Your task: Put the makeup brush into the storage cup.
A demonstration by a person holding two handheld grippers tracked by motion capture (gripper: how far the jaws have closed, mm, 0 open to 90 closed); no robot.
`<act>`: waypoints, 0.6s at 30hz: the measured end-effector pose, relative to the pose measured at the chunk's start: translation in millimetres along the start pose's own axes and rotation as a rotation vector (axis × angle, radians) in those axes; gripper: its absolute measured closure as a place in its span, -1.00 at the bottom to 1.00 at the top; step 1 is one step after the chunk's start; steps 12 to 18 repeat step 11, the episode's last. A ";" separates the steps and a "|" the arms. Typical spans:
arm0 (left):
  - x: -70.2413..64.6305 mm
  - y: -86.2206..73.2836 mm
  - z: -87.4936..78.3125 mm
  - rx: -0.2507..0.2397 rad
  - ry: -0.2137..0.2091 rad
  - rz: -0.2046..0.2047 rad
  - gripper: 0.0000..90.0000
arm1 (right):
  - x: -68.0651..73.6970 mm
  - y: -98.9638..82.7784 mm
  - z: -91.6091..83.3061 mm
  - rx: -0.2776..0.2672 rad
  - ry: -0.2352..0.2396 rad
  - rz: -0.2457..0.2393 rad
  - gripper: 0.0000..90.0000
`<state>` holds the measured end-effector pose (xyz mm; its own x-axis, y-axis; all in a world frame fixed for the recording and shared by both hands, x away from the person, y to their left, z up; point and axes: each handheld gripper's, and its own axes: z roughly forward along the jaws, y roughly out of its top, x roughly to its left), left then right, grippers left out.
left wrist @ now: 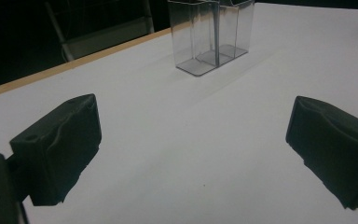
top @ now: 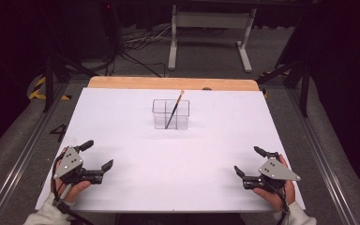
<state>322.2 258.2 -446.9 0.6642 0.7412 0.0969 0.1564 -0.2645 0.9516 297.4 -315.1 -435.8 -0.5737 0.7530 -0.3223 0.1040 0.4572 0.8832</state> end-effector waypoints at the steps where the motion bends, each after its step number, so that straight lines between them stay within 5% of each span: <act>1: -0.1 0.0 -0.4 -0.003 0.002 -0.006 -0.91 | -0.3 0.1 -0.5 -0.001 0.000 0.000 -0.84; 18: 1.5 0.2 1.3 0.005 0.001 -0.008 -0.91 | -3.4 -0.4 -1.0 -0.010 -0.006 0.005 -0.84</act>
